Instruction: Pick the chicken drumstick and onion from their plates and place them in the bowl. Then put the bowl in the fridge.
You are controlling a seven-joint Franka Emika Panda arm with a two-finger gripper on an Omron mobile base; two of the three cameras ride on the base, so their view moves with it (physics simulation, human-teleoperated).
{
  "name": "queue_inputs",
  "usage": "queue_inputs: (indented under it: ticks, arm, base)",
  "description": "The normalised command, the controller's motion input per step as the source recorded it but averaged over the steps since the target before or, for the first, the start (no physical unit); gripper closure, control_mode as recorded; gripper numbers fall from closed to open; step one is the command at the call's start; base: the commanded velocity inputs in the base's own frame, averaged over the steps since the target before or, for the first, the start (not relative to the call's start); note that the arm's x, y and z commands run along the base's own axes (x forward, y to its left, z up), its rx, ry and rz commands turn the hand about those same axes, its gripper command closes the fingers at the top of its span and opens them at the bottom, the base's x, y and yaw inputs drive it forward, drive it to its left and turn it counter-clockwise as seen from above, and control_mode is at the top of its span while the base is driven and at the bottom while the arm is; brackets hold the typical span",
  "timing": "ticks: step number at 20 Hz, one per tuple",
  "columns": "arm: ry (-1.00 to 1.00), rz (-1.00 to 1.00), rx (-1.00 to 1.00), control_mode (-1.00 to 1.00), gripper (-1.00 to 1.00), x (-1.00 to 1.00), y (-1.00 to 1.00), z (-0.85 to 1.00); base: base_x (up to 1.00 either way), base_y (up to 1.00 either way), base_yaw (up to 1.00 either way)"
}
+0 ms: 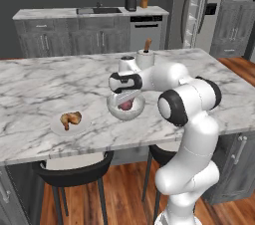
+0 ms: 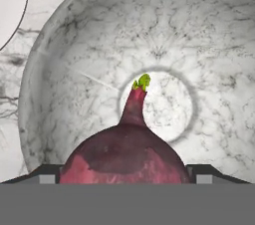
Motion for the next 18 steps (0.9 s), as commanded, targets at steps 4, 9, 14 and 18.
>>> queue_inputs:
  ticks: [4,9,14,18]
  arm:
    - [0.00,0.00,0.00,-1.00,-1.00,0.00,0.00,0.13]
    - [0.00,0.00,0.00,-1.00,-1.00,-0.05,0.01,0.27]
    - [0.00,0.00,0.00,-1.00,-1.00,-0.10,0.12,0.57]
    - [0.00,-0.04,0.01,-1.00,-1.00,-0.30,0.30,0.49]
  base:
    - [0.00,0.00,0.00]
    - [0.00,0.00,0.00]
    - [0.00,0.00,0.00]
    - [0.00,0.00,0.00]
